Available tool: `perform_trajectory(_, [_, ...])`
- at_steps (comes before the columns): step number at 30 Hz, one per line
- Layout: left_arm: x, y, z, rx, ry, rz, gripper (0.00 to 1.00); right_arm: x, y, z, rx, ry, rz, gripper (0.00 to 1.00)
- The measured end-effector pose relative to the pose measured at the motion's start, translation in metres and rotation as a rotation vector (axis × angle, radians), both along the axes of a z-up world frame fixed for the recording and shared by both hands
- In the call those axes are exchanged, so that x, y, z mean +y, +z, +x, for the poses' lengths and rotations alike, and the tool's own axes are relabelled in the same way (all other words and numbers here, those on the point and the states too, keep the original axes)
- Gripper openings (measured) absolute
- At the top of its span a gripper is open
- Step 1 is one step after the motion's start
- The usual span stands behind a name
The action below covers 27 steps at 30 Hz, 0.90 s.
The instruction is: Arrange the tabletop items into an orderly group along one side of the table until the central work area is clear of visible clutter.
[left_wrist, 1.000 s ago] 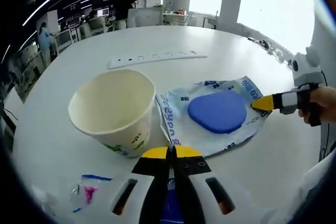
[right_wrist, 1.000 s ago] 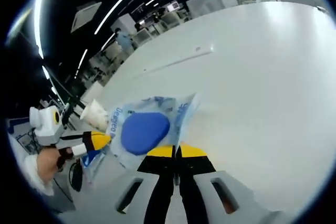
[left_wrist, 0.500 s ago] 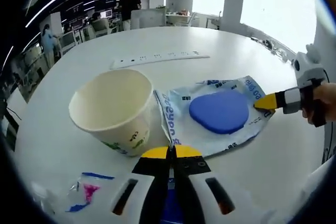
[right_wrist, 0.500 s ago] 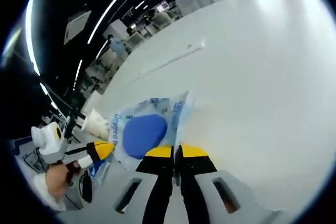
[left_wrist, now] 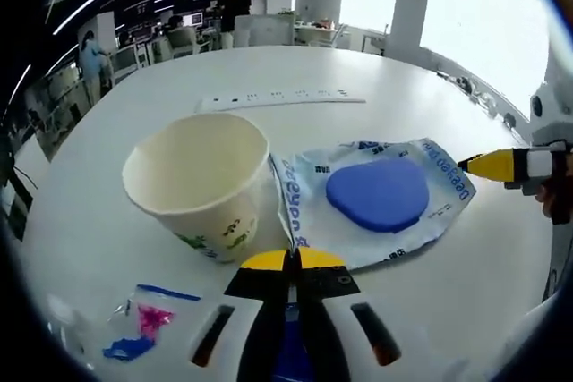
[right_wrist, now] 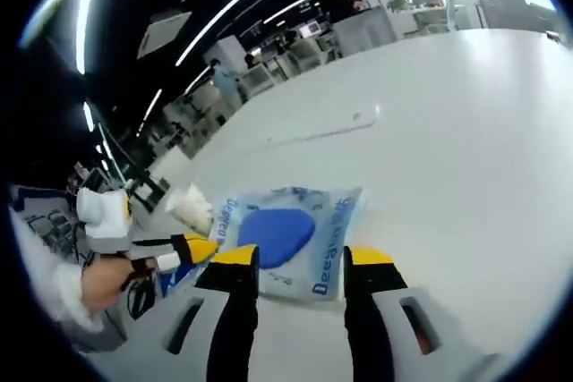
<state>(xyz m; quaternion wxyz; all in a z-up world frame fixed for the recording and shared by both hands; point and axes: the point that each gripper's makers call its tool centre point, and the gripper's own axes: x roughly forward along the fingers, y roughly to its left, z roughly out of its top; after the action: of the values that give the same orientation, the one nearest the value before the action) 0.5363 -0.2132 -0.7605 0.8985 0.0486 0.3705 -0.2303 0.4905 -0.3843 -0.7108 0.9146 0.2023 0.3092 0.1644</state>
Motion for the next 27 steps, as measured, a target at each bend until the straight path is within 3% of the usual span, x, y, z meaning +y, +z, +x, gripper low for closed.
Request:
perform_trajectory(4, [0.001,0.001,-0.003,0.015,0.006,-0.007,0.0,0.0,0.006,-0.019,-0.008,0.021,-0.004,0.36])
perform_trajectory(6, [0.005,0.005,-0.005,0.036,0.065,-0.036,0.01,0.0,0.013,-0.026,-0.025,0.026,0.014,0.35])
perform_trajectory(7, [0.005,0.009,-0.006,0.023,0.058,-0.044,0.01,0.002,0.018,-0.03,-0.037,0.029,0.034,0.34])
perform_trajectory(11, [0.005,0.021,-0.011,-0.032,0.009,-0.006,0.16,0.007,0.03,-0.04,-0.074,0.046,0.049,0.36])
perform_trajectory(21, [0.014,0.038,-0.041,-0.022,0.02,-0.077,0.36,0.025,0.039,-0.055,-0.057,0.044,0.143,0.53])
perform_trajectory(25, [0.018,0.043,-0.048,-0.019,0.037,-0.117,0.61,0.034,0.039,-0.063,-0.056,0.071,0.137,0.61])
perform_trajectory(27, [0.022,0.047,-0.051,-0.027,0.047,-0.12,0.69,0.036,0.04,-0.064,-0.053,0.08,0.14,0.64])
